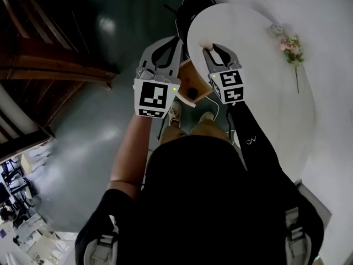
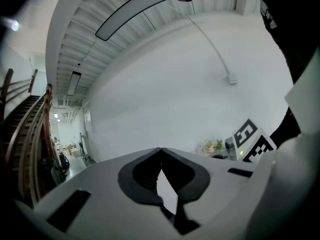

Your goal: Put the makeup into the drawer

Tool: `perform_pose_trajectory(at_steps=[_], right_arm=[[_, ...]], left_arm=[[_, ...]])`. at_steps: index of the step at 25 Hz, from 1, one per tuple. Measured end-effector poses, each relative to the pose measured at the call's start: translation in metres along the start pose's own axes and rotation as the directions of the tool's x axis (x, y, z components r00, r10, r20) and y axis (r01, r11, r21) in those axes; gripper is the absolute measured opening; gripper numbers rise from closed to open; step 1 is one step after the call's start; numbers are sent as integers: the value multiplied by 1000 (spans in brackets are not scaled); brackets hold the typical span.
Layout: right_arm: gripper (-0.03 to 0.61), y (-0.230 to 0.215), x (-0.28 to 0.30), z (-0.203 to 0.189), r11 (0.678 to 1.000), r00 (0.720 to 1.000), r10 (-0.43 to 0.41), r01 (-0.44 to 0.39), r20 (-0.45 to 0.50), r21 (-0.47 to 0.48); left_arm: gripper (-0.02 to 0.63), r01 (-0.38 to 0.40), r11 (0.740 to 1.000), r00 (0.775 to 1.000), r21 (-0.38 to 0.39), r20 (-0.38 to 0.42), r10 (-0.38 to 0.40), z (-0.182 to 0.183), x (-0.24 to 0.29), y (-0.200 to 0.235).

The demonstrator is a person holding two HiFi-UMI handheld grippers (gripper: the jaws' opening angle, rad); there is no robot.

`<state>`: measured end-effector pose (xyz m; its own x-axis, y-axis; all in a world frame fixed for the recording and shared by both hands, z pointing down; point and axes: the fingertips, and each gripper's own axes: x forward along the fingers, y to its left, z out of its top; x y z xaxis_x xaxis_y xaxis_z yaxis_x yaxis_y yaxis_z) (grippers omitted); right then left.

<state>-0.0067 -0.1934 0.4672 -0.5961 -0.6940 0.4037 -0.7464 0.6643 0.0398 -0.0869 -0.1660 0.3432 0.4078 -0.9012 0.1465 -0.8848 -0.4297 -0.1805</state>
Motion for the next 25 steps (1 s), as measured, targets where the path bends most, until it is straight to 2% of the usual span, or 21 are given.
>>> perform_pose_trajectory(at_steps=[3, 7, 10, 14, 19, 25], right_arm=[[101, 23, 30, -40, 996, 991, 81, -78, -106, 33], [103, 49, 51, -92, 987, 961, 154, -141, -229, 73], [106, 70, 59, -126, 979, 927, 204, -185, -314, 90], [107, 87, 64, -169, 966, 867, 255, -213, -427, 144], [118, 99, 64, -174, 947, 849, 315, -249, -423, 205], [192, 98, 62, -176, 952, 858, 296, -228, -419, 205]], left_arm=[[9, -30, 999, 999, -12, -24, 30, -11, -4, 12], [9, -52, 998, 997, -28, -53, 51, -25, -10, 22], [9, -70, 997, 995, -37, -75, 67, -34, -17, 30], [9, -81, 995, 994, -52, -83, 76, -41, -20, 38], [9, -78, 994, 994, -70, -87, 72, -45, -20, 40], [9, -59, 995, 995, -82, -86, 52, -46, -16, 39]])
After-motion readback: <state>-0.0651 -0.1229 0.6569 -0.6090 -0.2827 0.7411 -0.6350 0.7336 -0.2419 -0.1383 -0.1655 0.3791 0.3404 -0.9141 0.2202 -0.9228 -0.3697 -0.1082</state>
